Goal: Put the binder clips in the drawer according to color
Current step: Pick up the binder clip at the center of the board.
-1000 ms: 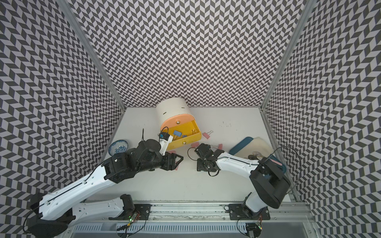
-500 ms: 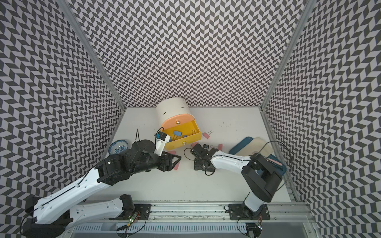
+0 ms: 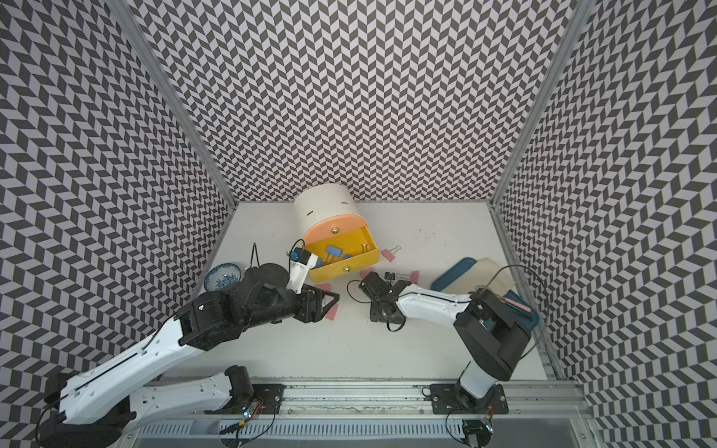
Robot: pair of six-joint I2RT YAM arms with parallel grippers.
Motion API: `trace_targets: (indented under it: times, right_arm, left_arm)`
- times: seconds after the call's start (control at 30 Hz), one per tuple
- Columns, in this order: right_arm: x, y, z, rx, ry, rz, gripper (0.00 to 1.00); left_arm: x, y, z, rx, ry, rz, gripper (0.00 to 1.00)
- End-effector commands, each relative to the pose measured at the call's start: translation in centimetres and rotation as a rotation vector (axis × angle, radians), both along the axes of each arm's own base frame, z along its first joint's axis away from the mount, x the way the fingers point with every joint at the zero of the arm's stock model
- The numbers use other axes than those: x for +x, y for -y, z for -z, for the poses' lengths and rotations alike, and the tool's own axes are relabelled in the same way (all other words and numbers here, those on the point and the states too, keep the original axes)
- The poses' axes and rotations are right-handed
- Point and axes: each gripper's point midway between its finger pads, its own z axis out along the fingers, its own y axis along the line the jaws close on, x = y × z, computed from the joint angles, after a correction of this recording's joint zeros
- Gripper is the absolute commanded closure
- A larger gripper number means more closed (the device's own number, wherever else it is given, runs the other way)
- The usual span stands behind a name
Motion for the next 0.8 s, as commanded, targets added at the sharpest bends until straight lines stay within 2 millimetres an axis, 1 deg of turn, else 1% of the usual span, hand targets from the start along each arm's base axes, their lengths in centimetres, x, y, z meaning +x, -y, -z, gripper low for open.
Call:
trace_targets:
  times: [0.0, 0.17, 0.5, 0.63, 0.77]
  right_arm:
    - [0.1, 0.1, -1.6, 0.024, 0.054, -0.006, 0.59]
    - [-0.3, 0.6, -3.1, 0.043, 0.079, -0.016, 0.62]
    - [-0.6, 2.1, -6.6, 0.069, 0.146, -0.015, 0.63]
    - [-0.3, 2.7, -8.3, 0.099, 0.175, -0.009, 0.63]
    - [0.3, 2.9, -10.6, 0.156, 0.214, 0.001, 0.63]
  left_arm:
    - [0.2, -0.2, -0.4, -0.015, -0.002, -0.019, 0.32]
    - [0.5, 0.3, -0.2, -0.011, -0.009, -0.028, 0.32]
    - [1.2, 1.9, 0.0, -0.035, -0.036, -0.018, 0.33]
    - [1.6, 2.5, 0.0, -0.058, -0.053, -0.013, 0.33]
    - [2.2, 3.1, -0.3, -0.088, -0.071, 0.002, 0.34]
